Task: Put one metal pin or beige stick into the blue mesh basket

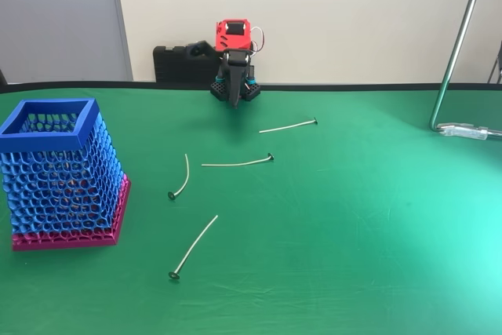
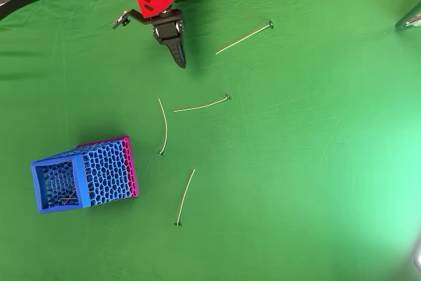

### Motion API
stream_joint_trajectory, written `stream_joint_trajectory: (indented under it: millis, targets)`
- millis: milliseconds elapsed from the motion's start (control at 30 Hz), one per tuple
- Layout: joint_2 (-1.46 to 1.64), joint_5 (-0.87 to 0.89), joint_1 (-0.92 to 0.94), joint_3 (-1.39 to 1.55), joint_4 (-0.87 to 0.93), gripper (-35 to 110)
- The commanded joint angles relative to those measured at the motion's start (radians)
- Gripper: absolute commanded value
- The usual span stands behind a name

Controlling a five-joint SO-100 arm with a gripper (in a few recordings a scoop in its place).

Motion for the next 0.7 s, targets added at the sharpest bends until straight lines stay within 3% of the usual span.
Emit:
stream_joint_trajectory:
  millis: [0,667]
  targets:
    - [0.014,0.006,-0.003,0.017,-0.006,0]
    - [0.015,0.023,-0.006,0.048,0.017,1]
